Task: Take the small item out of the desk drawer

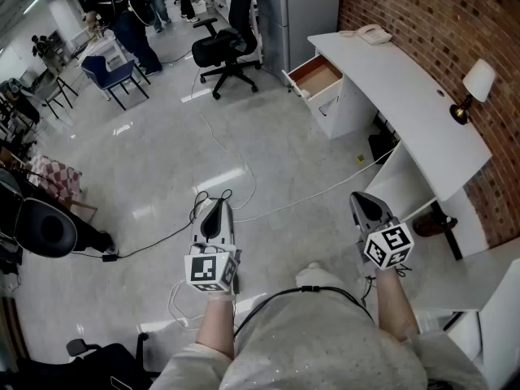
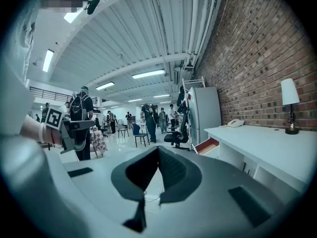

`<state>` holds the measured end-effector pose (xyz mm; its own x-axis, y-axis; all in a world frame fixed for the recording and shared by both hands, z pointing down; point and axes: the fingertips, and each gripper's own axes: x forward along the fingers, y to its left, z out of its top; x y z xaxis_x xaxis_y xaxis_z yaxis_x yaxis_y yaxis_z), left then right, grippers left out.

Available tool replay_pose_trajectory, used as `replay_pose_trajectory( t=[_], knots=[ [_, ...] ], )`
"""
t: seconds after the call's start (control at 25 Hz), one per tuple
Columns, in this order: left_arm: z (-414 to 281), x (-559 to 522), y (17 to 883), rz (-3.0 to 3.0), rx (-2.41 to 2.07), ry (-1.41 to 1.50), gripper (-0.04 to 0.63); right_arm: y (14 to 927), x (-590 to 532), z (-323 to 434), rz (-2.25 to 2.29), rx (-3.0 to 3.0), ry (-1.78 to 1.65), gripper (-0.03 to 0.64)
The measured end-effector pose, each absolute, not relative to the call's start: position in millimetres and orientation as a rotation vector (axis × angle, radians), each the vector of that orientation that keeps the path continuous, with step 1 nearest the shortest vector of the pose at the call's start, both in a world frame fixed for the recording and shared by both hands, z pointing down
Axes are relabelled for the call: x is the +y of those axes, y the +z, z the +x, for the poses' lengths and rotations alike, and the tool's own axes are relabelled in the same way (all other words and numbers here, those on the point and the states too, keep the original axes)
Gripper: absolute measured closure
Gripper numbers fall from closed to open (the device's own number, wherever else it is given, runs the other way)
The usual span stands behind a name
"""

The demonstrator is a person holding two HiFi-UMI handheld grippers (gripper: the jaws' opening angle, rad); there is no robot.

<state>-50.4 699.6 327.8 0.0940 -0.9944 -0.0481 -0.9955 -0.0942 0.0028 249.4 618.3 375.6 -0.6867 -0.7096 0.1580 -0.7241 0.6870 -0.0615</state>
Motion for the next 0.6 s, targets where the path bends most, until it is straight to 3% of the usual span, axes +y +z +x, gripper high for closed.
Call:
replay_pose_trajectory(
  t=[0.6],
  knots=[
    [-70.4,633.7,355.0,-2.311,2.192,0.011,0.589,399.5,549.8,255.1,1.191,-2.713,0.231,0.612]
  ],
)
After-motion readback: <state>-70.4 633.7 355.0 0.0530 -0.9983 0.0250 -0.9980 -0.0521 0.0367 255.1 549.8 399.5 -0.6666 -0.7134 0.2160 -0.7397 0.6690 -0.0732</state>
